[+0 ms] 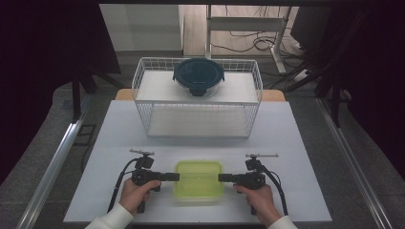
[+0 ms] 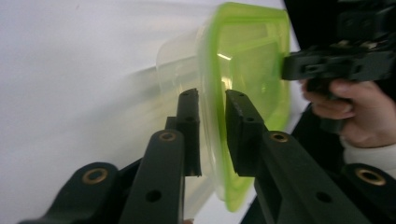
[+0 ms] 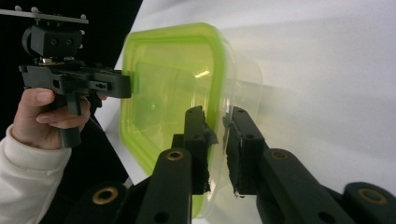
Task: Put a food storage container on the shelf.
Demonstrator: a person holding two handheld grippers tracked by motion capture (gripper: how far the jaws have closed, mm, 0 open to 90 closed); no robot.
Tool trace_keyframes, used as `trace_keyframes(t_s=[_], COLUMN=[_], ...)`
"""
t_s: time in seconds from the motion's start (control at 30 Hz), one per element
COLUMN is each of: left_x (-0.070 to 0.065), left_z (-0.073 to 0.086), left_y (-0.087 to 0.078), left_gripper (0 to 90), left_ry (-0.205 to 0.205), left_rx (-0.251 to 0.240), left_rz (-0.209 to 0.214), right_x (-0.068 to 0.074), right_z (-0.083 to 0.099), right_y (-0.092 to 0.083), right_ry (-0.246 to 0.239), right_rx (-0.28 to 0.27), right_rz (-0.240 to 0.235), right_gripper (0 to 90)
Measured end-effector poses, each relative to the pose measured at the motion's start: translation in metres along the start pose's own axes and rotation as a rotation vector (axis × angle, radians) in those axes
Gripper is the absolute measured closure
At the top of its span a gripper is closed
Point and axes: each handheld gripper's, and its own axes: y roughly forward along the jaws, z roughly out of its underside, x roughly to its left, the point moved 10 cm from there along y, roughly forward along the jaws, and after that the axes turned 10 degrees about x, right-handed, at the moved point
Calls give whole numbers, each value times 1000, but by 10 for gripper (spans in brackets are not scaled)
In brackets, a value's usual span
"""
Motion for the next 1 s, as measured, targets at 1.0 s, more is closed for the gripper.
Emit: trace_keyframes(t_s=[1.0], left_x=[-39], left_z=[-21], left_y=[-30], left_gripper=[804], left_ry=[154], left_rx=[-82], left_rz=[-34], right_x=[41], right_z=[-19], right_y=[-37], right_ry=[-182], right_rx=[-94], right_rz=[29], right_gripper=[799])
